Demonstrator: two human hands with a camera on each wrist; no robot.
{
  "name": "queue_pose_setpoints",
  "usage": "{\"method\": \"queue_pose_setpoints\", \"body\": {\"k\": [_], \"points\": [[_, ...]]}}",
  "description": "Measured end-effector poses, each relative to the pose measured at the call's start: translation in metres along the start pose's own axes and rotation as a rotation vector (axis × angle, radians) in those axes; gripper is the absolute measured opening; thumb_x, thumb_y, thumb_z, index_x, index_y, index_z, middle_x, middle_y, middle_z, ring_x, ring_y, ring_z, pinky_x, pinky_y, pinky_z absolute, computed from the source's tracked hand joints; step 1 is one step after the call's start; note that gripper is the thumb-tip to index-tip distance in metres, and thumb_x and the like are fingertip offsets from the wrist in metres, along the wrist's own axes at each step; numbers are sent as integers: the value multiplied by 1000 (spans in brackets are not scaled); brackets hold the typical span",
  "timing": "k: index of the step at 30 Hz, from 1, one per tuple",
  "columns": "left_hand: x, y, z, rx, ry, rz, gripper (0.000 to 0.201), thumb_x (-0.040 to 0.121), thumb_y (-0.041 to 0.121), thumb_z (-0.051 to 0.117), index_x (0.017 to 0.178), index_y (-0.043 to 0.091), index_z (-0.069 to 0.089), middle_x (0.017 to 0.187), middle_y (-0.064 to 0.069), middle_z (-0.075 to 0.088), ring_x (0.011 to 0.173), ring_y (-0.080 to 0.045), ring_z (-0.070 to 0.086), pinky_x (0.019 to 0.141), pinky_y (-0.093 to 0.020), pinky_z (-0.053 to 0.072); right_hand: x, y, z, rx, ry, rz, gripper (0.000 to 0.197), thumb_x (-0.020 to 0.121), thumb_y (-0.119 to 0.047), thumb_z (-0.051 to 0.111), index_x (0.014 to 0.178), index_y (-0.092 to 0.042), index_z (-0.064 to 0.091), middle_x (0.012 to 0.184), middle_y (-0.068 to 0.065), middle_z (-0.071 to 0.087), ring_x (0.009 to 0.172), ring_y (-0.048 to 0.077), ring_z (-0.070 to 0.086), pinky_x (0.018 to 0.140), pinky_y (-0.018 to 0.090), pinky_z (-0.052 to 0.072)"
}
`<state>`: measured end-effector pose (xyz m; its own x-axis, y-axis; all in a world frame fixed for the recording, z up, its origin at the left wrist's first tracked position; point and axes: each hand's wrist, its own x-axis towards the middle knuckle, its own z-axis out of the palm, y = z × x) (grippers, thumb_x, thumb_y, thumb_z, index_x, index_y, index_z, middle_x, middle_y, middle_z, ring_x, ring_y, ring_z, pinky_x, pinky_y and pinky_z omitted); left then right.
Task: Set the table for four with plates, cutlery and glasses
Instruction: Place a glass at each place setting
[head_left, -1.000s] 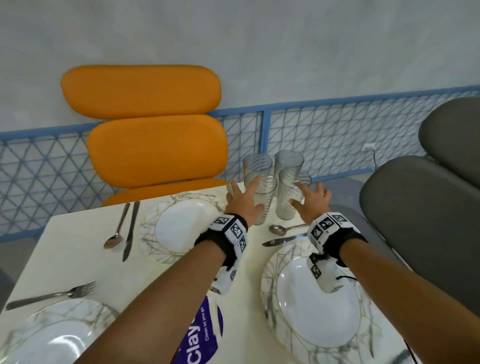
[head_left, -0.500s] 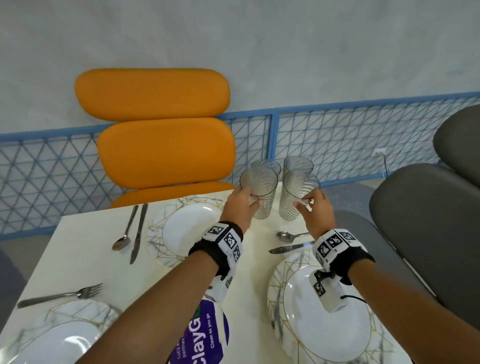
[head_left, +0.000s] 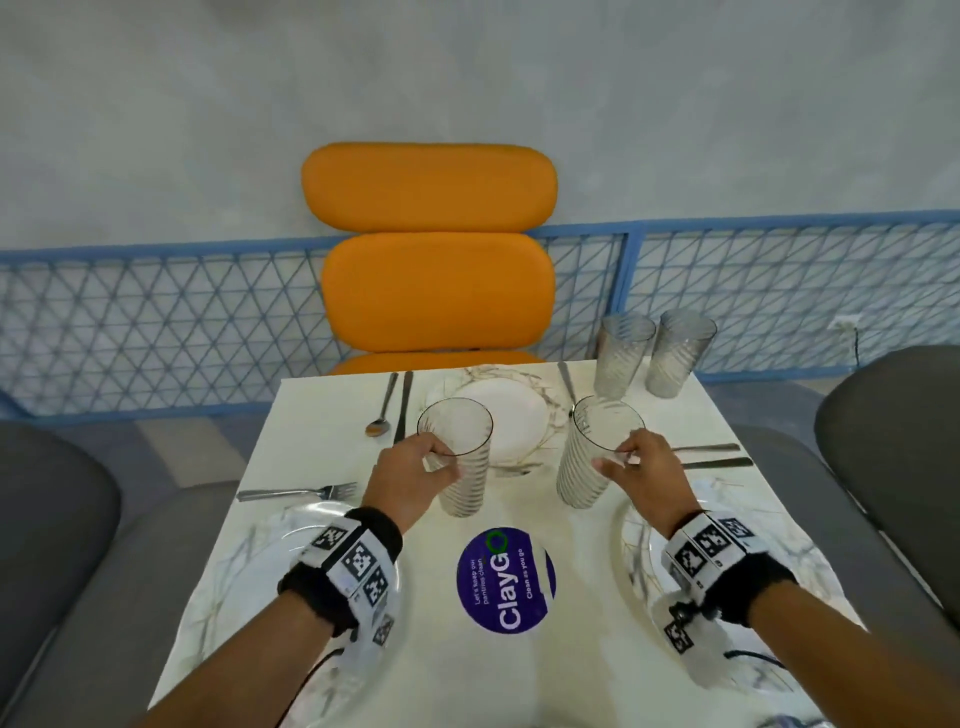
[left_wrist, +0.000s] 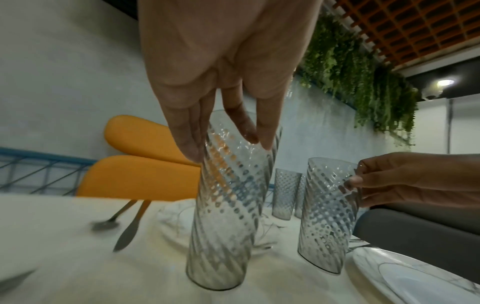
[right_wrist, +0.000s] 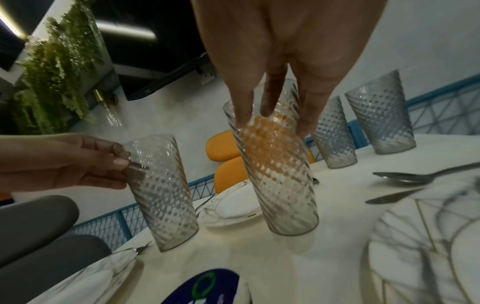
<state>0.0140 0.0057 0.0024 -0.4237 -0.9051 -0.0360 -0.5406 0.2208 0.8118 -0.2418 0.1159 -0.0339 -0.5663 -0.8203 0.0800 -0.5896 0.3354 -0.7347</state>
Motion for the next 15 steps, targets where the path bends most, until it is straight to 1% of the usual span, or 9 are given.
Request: {"method": "queue_pose_setpoints", "body": {"k": [2, 4, 6, 8, 9, 10, 12, 13, 15], "points": [[-13, -13, -3, 6, 10, -48, 10, 78, 17, 72, 85, 16, 64, 93, 4, 66, 91, -8, 56, 70, -11, 37, -10, -3, 9, 3, -29, -4, 30, 77, -22, 73, 85, -7, 48, 94, 6, 45, 84, 20, 48, 61, 14, 34], [-21, -24, -1, -6, 10, -88, 10, 78, 16, 72, 82, 18, 63, 96, 0, 67, 94, -13, 58, 73, -15, 40, -20, -4, 14, -2, -42, -10, 30, 78, -20, 73, 83, -8, 46, 94, 7, 45, 81, 17, 46, 59, 8, 33], [-28, -33, 4, -29, 20, -110, 14, 77, 14, 72, 78, 21, 61, 97, -3, 67, 98, -19, 61, 80, -20, 41, -26, -2, 19, 4, -55, -11, 29, 78, -18, 72, 82, -8, 45, 95, 9, 47, 82, 17, 44, 60, 10, 34], [-33, -39, 9, -43, 40, -125, 16, 77, 12, 72, 86, 21, 62, 104, -5, 67, 106, -22, 60, 84, -20, 40, -32, -1, 21, 1, -69, -6, 29, 79, -17, 71, 88, -10, 44, 102, 10, 48, 87, 19, 46, 66, 16, 34], [-34, -41, 11, -48, 43, -126, 24, 78, 12, 72, 98, 20, 63, 113, -5, 65, 113, -22, 57, 88, -20, 39, -35, -1, 20, 10, -73, 5, 32, 78, -17, 71, 94, -12, 44, 109, 9, 49, 93, 20, 48, 73, 22, 37], [-36, -41, 13, -56, 37, -119, 41, 78, 11, 72, 116, 21, 59, 124, -4, 60, 120, -21, 52, 94, -20, 37, -36, 0, 20, 36, -76, 20, 39, 77, -17, 72, 104, -13, 44, 116, 8, 47, 99, 19, 48, 80, 28, 40], [-39, -41, 12, -97, 24, -92, 79, 77, 9, 72, 142, 28, 33, 141, 0, 46, 132, -19, 41, 102, -22, 31, -37, 1, 19, 120, -67, 43, 68, 72, -12, 76, 126, -15, 36, 132, 6, 40, 112, 18, 44, 92, 36, 42], [-40, -41, 12, -130, 26, -83, 93, 74, 7, 74, 146, 31, 20, 146, 1, 39, 135, -18, 36, 103, -22, 29, -37, 1, 18, 161, -53, 52, 83, 69, -8, 79, 134, -16, 29, 138, 6, 36, 120, 20, 43, 98, 38, 41], [-38, -42, 11, -201, 31, -85, 112, 68, 5, 79, 148, 34, 6, 151, 1, 30, 138, -18, 29, 106, -26, 27, -36, 1, 20, 223, -39, 97, 104, 62, -4, 82, 143, -16, 17, 146, 9, 28, 132, 25, 36, 108, 39, 35]]}}
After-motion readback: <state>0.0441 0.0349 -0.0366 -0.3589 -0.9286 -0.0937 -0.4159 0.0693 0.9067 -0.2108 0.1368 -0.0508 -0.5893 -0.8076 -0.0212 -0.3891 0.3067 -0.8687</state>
